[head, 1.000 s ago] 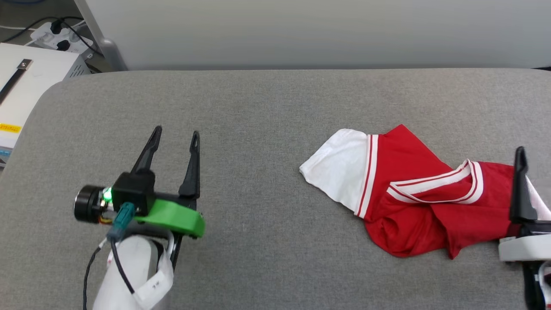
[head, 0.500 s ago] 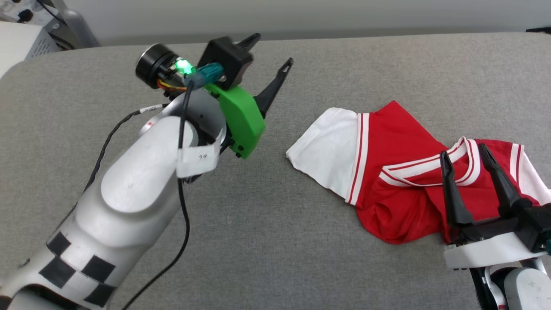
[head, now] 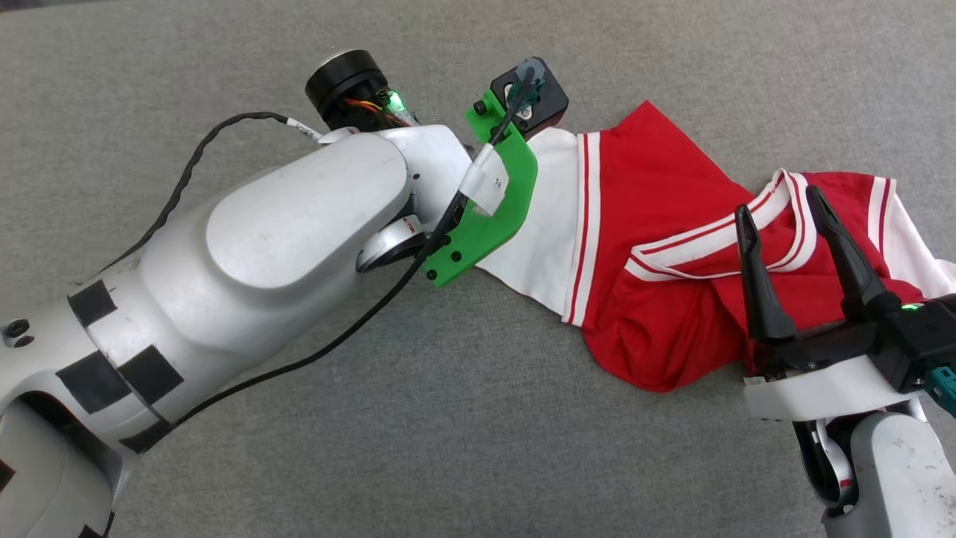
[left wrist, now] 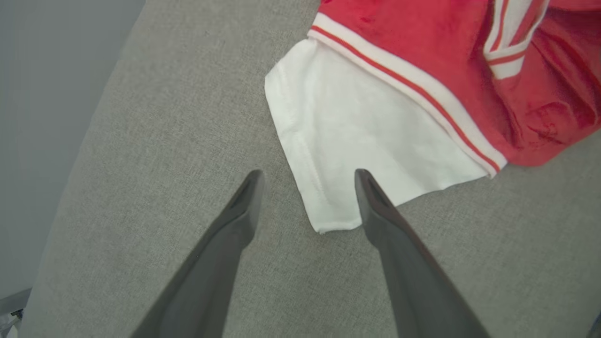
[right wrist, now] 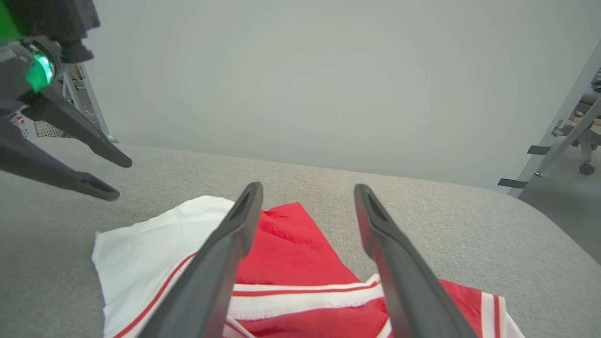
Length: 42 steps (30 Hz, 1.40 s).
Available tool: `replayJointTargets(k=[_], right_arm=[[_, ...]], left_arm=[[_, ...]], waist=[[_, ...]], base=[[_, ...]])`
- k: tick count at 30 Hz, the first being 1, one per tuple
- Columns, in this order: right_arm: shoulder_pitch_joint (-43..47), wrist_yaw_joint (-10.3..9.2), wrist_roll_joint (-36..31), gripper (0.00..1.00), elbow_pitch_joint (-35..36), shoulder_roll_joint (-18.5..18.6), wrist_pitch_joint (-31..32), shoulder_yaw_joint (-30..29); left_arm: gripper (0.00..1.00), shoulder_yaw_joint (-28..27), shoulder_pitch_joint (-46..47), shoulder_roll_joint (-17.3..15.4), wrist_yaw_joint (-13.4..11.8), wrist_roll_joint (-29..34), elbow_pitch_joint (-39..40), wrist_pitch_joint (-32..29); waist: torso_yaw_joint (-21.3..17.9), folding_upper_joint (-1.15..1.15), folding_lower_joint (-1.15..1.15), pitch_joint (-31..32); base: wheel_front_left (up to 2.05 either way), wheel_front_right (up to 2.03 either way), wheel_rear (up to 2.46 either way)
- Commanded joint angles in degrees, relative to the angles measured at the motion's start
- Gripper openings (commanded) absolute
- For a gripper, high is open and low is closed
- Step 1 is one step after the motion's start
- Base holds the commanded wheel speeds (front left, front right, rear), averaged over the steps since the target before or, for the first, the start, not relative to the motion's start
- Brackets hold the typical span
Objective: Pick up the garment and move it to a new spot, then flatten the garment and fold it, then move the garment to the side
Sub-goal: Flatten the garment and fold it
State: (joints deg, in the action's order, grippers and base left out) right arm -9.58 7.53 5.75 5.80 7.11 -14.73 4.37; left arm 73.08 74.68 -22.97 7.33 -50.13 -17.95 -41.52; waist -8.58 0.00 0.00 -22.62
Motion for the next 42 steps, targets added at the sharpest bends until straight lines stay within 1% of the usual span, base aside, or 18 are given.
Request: replayJointTargets(k=[1, 2, 6, 11, 15, 16, 17, 18, 21, 23, 28, 31, 36, 40, 42], right_arm=[[-1.3, -0.04, -0.2, 1.0, 0.1, -0.4, -0.3, 0.2], [-1.7, -0.04, -0.2, 1.0, 0.1, -0.6, -0.3, 0.3], [-2.9, -0.04, -0.2, 1.0, 0.2, -1.3, -0.3, 0.4], [-3.9, -0.04, -0.2, 1.0, 0.1, -1.8, -0.3, 0.3], [-4.4, -0.04, -0.2, 1.0, -0.1, -2.0, -0.3, 0.2], [-4.5, -0.04, -0.3, 1.0, -0.2, -2.0, -0.3, 0.2], [-4.6, -0.04, -0.4, 1.0, -0.2, -2.1, -0.3, 0.1], [-4.6, -0.04, -0.5, 1.0, -0.3, -2.1, -0.3, 0.0], [-4.6, -0.04, -0.6, 1.0, -0.5, -2.0, -0.3, -0.4], [-4.2, -0.04, -0.8, 1.0, -0.6, -1.9, -0.3, -0.7], [-2.1, -0.04, -0.9, 1.0, -1.1, -1.4, -0.3, -1.9], [-0.4, -0.04, -1.0, 1.0, -1.3, -1.3, -0.3, -2.6], [1.9, -0.04, -1.0, 1.0, -1.5, -1.0, -0.3, -3.7], [3.3, -0.04, -1.0, 1.0, -1.6, -0.7, -0.3, -4.5], [3.8, -0.04, -1.0, 1.0, -1.6, -0.6, -0.3, -4.9]], left_arm=[[1.0, 0.2, 0.0, -0.4, 0.1, 0.6, 0.5, -2.3], [1.0, 0.2, -1.2, -0.6, 0.1, 1.4, 1.1, -4.6], [1.0, 0.3, -4.0, -2.2, 0.1, 3.0, 2.0, -9.0], [1.0, 0.3, -7.0, -4.5, 0.2, 3.8, 1.5, -11.0], [1.0, 0.3, -9.9, -5.6, 0.2, 5.3, 2.9, -14.7], [0.32, 0.3, -10.3, -5.8, 0.2, 5.6, 3.6, -15.2], [0.03, 0.3, -10.6, -6.0, 0.2, 5.5, 3.9, -15.3], [0.0, 0.3, -10.9, -6.1, 0.2, 5.4, 4.3, -15.3], [0.0, 0.3, -10.6, -6.0, 0.2, 4.8, 4.9, -12.8], [0.0, 0.3, -9.6, -5.9, 0.2, 3.9, 5.3, -9.0], [0.0, 0.3, -7.0, -7.0, 0.2, 1.0, 5.9, 4.6], [0.0, 0.2, -7.3, -9.2, 0.2, -0.6, 7.0, 10.9], [0.0, -1.2, -10.7, -14.4, -0.3, -2.3, 8.8, 17.0], [0.0, -1.8, -14.8, -18.9, -2.5, -3.6, 10.9, 19.2], [0.0, -2.3, -17.0, -21.1, -3.9, -4.7, 12.1, 20.2]], waist=[[-3.0, 0.0, 0.0, -3.9], [-3.4, 0.0, 0.0, -4.7], [-4.5, 0.0, 0.0, -6.9], [-5.0, 0.0, 0.0, -8.4], [-5.0, 0.0, 0.0, -8.7], [-4.9, 0.0, 0.0, -8.7], [-4.8, 0.0, 0.0, -8.6], [-4.6, 0.0, 0.0, -8.4], [-3.8, 0.0, 0.0, -7.5], [-3.1, 0.0, 0.0, -6.3], [-0.5, 0.0, 0.0, -2.0], [1.0, 0.0, 0.0, 0.7], [3.6, 0.0, 0.0, 4.3], [5.2, 0.0, 0.0, 6.2], [5.8, 0.0, 0.0, 6.8]], base=[[0.0, 0.0, 0.0], [0.0, 0.0, 0.0], [0.0, 0.0, 0.0], [0.0, 0.0, 0.0], [0.0, 0.0, 0.0], [0.0, 0.0, 0.0], [0.0, 0.0, 0.0], [0.0, 0.0, 0.0], [0.0, 0.0, 0.0], [0.0, 0.0, 0.0], [0.0, 0.0, 0.0], [0.0, 0.0, 0.0], [0.0, 0.0, 0.0], [0.0, 0.0, 0.0], [0.0, 0.0, 0.0]])
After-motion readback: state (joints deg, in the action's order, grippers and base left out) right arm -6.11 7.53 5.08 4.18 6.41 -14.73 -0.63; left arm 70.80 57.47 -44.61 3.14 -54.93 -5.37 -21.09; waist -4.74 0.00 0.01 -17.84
